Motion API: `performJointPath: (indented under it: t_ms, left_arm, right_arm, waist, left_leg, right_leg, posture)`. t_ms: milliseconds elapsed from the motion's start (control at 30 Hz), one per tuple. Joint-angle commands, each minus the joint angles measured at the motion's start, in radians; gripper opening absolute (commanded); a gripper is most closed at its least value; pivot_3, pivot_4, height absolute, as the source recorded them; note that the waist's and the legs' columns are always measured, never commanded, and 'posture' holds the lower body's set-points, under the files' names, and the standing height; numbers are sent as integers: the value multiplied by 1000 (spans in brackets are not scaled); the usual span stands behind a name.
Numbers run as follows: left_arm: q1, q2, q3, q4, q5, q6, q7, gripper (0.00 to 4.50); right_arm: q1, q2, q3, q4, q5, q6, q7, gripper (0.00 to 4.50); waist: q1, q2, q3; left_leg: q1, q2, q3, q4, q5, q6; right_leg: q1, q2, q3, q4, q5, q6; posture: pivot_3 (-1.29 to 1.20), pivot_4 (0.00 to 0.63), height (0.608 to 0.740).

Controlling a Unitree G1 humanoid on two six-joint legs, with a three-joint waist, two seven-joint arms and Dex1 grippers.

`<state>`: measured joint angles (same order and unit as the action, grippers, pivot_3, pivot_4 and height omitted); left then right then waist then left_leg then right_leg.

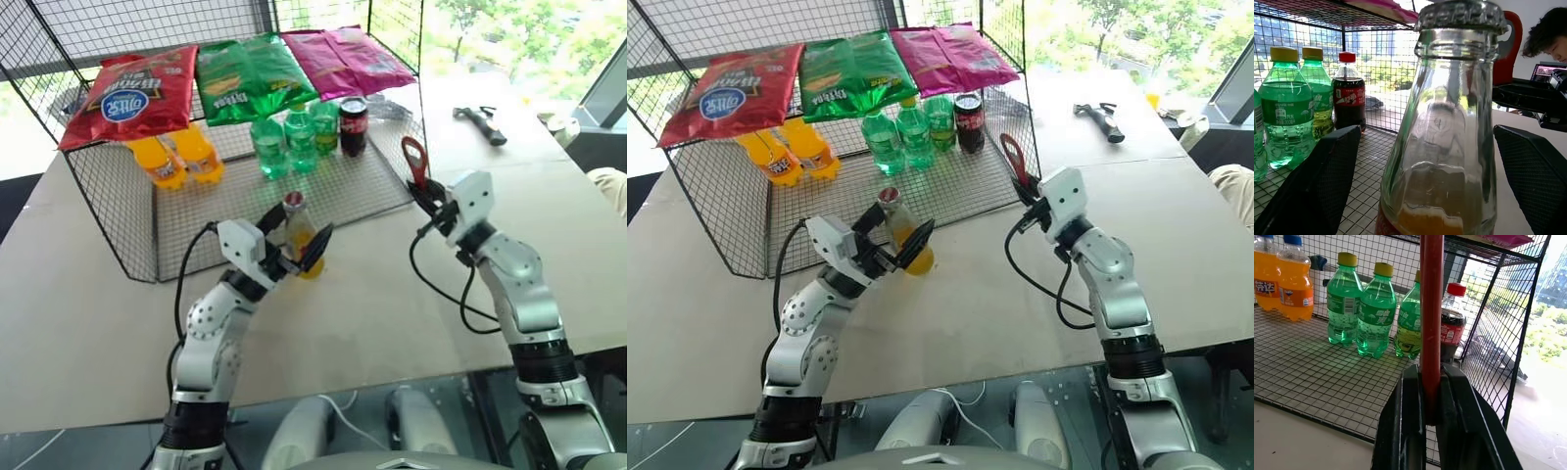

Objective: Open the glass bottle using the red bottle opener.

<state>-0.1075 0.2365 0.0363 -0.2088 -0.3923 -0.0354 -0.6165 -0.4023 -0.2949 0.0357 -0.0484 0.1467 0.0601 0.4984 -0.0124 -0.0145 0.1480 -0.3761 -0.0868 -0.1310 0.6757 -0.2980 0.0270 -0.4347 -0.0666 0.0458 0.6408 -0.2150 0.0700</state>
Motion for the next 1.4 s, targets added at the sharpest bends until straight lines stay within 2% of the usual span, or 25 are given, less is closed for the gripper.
performJointPath:
  t_ms: [33, 100, 167, 333, 733, 800, 1233, 1367, 1400]
  left_arm:
    - [-15, 3, 9, -33, -16, -19, -5, 3940]
    - [-23, 3, 9, -50, -23, -13, 1, 3232]
    - [-26, 4, 10, -62, -31, -8, 1, 2308]
    - [-24, 3, 22, -16, -36, -40, -27, 2308]
    - [-53, 19, 19, -46, -54, 7, -17, 2265]
    - [-52, 15, 17, -50, -51, 6, -10, 3306]
    - [-58, 19, 15, -50, -52, 16, -3, 3306]
    - [-56, 22, 9, -40, -39, 10, -8, 4481]
    - [-55, 22, 8, -37, -36, 9, -9, 4481]
  right_arm:
    - [-26, 4, -2, -12, 5, -30, 7, 0]
    - [-28, 5, 0, -6, 4, -34, 8, 0]
    - [-30, 7, 1, 0, 3, -38, 8, 0]
    - [-36, 12, 4, 11, 1, -50, 10, 0]
    - [-26, 9, 6, 10, -2, -56, 19, 0]
    - [-23, 9, 7, 8, -4, -57, 20, 0]
    - [-17, 11, 6, 3, -10, -61, 16, 0]
    - [-20, 12, 6, 6, -11, -64, 16, 0]
    - [-22, 12, 7, 6, -11, -64, 16, 0]
  waist:
    - [-1, 0, 0]
    - [-1, 0, 0]
    - [-1, 0, 0]
    - [-1, 0, 0]
    - [-2, 0, 0]
    - [-2, 0, 0]
    - [-1, 0, 0]
    - [-1, 0, 0]
    - [-1, 0, 0]
  left_leg:
    - [0, 0, 0, 0, 0, 0]
    - [0, 0, 0, 0, 0, 0]
    - [0, 0, 0, 0, 0, 0]
    - [0, 0, 0, 0, 0, 0]
    - [0, 0, 0, 0, 0, 0]
    - [0, 0, 0, 0, 0, 0]
    - [0, 0, 0, 0, 0, 0]
    - [0, 0, 0, 0, 0, 0]
    - [0, 0, 0, 0, 0, 0]
  right_leg:
    - [0, 0, 0, 0, 0, 0]
    - [0, 0, 0, 0, 0, 0]
    - [0, 0, 0, 0, 0, 0]
    - [0, 0, 0, 0, 0, 0]
    - [0, 0, 0, 0, 0, 0]
    - [0, 0, 0, 0, 0, 0]
    - [0, 0, 0, 0, 0, 0]
    - [0, 0, 0, 0, 0, 0]
    - [0, 0, 0, 0, 0, 0]
  posture:
    - [0, 150, 740]
    - [0, 150, 740]
    - [0, 150, 740]
    - [0, 150, 740]
    - [0, 150, 740]
    - [0, 150, 740]
    - [0, 150, 740]
    - [0, 150, 740]
    - [0, 150, 740]
